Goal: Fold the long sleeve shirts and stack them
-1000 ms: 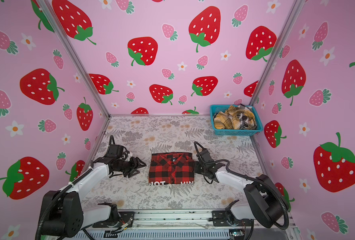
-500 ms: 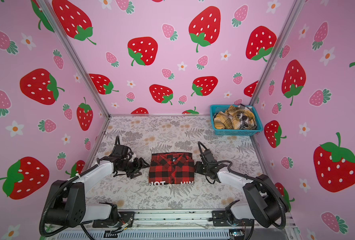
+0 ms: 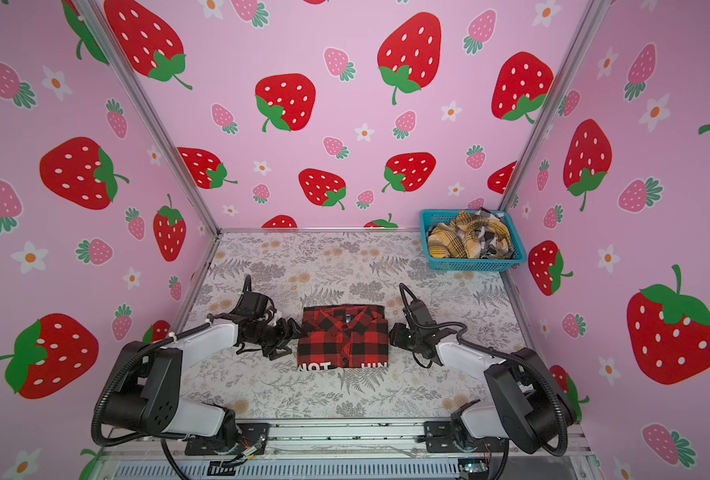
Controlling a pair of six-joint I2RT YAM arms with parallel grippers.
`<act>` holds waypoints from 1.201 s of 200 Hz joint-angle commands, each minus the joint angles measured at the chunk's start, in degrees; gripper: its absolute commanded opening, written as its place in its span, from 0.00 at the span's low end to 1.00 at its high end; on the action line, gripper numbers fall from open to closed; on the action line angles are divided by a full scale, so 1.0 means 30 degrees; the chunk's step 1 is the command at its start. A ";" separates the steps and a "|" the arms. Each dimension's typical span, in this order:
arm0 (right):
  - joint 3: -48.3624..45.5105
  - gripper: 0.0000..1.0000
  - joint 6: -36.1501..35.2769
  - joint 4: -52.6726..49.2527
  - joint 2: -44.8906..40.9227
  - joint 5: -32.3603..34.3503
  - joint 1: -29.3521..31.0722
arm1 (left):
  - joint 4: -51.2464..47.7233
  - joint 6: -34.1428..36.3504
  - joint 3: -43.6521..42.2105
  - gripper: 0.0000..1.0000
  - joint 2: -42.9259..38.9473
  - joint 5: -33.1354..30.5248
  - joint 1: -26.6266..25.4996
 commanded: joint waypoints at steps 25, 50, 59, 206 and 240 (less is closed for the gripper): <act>-0.0292 0.52 0.0307 0.0226 0.0222 -0.0291 -0.0165 | 0.0907 -0.0022 0.0371 0.79 0.1725 -0.0494 -0.0059; -0.0302 0.49 0.0283 0.0231 0.0107 -0.0314 -0.0194 | 0.0771 0.0627 0.1168 0.77 0.2932 -0.0958 -0.0059; -0.0308 0.49 0.0335 0.0229 0.0020 -0.0288 -0.0194 | 0.0449 0.0840 0.1371 0.76 0.3202 -0.1245 -0.0080; 0.2409 0.50 -0.0965 -0.3568 -0.2682 -0.0504 -0.0312 | 0.5892 -0.2323 -0.3137 0.76 0.2533 -0.0044 -0.0044; 0.2561 0.50 -0.1091 -0.3670 -0.2885 -0.0981 -0.0311 | 0.4861 -0.1974 -0.3455 0.76 0.2011 -0.0541 0.0260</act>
